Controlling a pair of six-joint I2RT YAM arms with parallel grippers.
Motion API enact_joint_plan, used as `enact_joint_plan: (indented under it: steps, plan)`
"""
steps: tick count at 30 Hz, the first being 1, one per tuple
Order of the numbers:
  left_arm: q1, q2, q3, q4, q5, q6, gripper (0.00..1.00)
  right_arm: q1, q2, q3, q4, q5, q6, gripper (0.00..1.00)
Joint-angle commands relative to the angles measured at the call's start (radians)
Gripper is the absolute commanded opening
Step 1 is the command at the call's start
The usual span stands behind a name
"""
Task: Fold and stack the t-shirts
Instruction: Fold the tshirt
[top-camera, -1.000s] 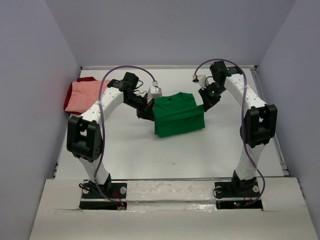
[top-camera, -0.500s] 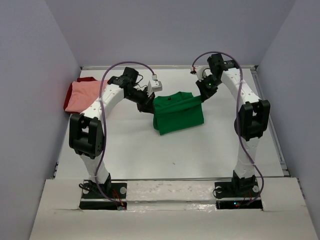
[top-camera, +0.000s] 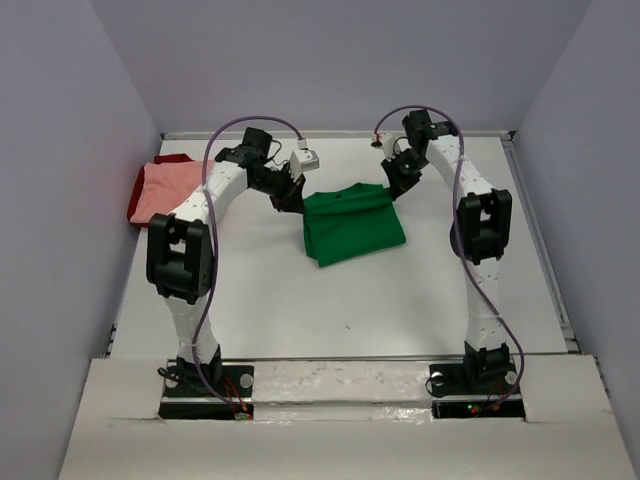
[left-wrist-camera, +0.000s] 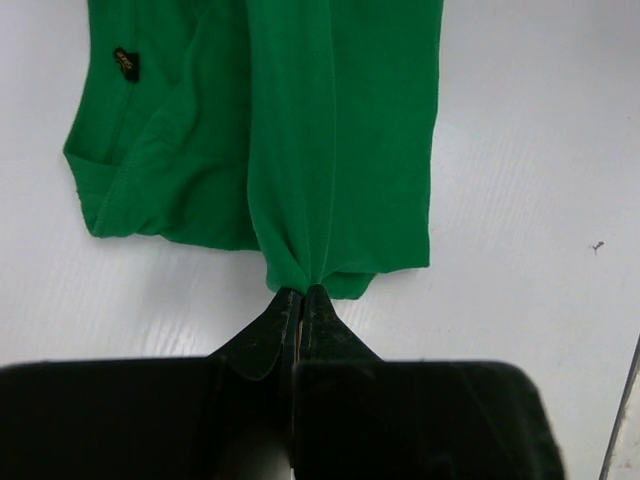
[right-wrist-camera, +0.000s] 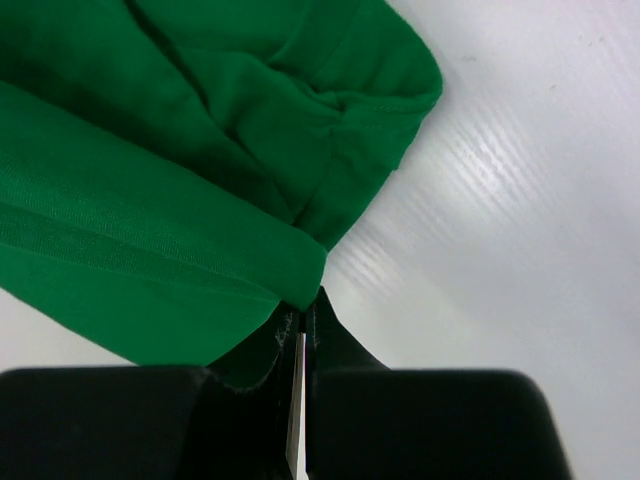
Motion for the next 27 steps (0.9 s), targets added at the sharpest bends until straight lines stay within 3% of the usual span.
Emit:
enact_joint_plan:
  steps: [1,17,18,22,24,27]
  plan:
    - [0.023,0.032,0.074,0.034,-0.027,-0.046,0.00,-0.011,0.044,0.090,0.058,0.040,-0.028,0.00]
    - [0.026,0.164,0.068,0.184,-0.125,-0.129,0.00,-0.011,0.156,0.138,0.242,0.101,-0.038,0.01]
    - [0.026,0.165,0.062,0.224,-0.148,-0.141,0.00,-0.011,0.166,0.149,0.247,0.106,-0.038,0.19]
    - [0.025,0.145,0.008,0.322,-0.226,-0.202,0.48,-0.011,0.181,0.170,0.280,0.129,-0.025,0.76]
    - [0.023,0.125,-0.001,0.371,-0.266,-0.233,0.62,-0.011,0.175,0.175,0.291,0.135,-0.020,0.94]
    - [0.025,0.095,-0.004,0.401,-0.304,-0.273,0.81,-0.011,0.157,0.190,0.291,0.144,-0.012,0.99]
